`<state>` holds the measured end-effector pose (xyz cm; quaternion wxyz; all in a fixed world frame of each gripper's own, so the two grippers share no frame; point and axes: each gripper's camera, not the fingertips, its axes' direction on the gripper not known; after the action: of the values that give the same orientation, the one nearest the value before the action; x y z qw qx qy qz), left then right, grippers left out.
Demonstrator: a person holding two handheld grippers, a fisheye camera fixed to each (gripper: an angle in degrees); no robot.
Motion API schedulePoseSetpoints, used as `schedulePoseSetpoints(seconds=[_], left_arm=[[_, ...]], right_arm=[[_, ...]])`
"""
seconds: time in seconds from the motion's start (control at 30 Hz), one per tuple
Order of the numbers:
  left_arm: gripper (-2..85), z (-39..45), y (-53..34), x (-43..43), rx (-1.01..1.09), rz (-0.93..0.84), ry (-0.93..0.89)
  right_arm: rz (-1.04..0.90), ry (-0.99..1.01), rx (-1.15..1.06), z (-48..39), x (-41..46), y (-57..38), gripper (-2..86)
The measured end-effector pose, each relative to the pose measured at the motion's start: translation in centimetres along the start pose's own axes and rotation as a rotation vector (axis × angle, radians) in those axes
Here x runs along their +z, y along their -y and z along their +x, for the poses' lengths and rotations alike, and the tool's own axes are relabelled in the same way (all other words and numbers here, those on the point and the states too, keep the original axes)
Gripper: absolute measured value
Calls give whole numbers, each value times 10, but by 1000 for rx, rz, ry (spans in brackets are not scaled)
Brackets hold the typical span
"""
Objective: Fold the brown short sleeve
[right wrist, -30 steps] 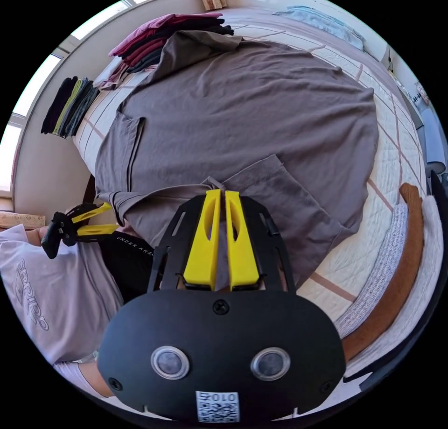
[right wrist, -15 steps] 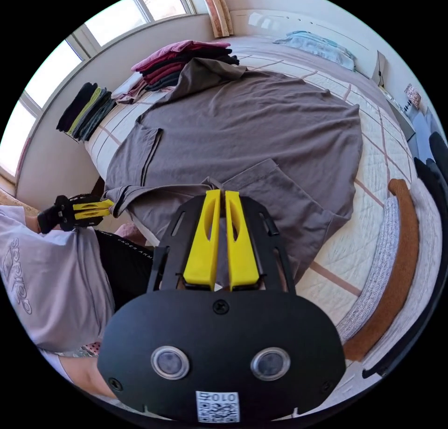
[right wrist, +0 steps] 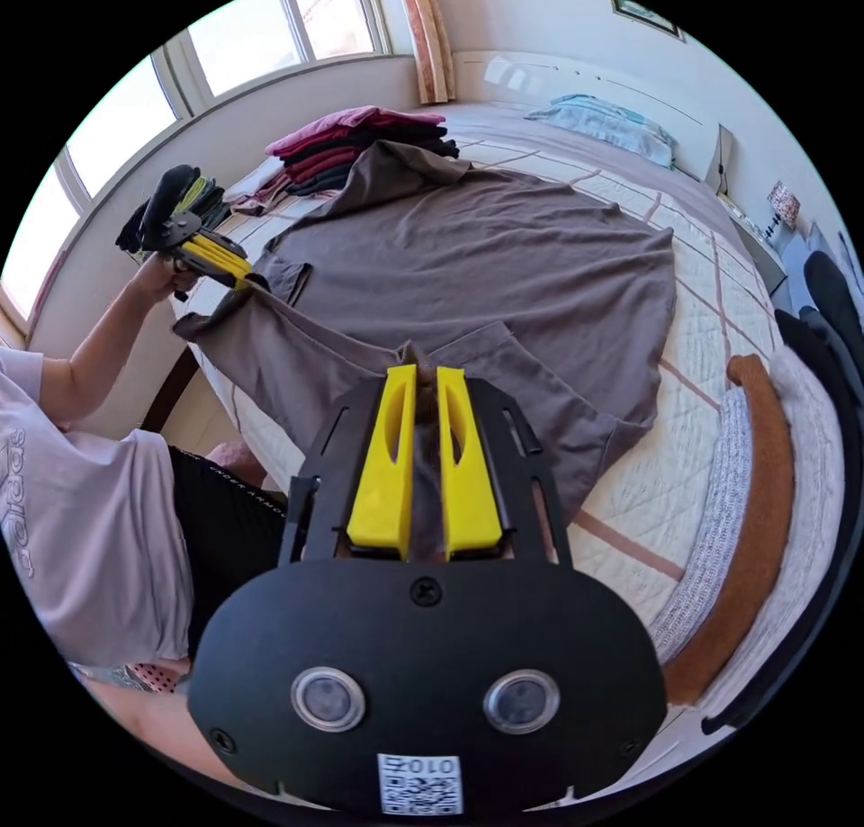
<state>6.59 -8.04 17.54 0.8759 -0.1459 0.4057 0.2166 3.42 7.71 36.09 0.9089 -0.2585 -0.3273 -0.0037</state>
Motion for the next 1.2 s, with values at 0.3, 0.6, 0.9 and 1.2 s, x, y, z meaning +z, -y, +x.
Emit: schedulePoseSetpoints(seconds=[0.3, 0.6, 0.9, 1.2], left_arm=[[67, -50, -47, -87, -193, 329, -61], [105, -32, -15, -46, -81, 52, 26], [33, -15, 2, -53, 25, 36, 88], [0, 71, -41, -118, 312, 163, 161]], right_arm=[[-18, 2, -98, -9, -20, -15, 112], [-166, -4, -128, -12, 7, 4, 107], [-143, -2, -149, -30, -22, -12, 28], [56, -13, -231, -73, -113, -67, 30]])
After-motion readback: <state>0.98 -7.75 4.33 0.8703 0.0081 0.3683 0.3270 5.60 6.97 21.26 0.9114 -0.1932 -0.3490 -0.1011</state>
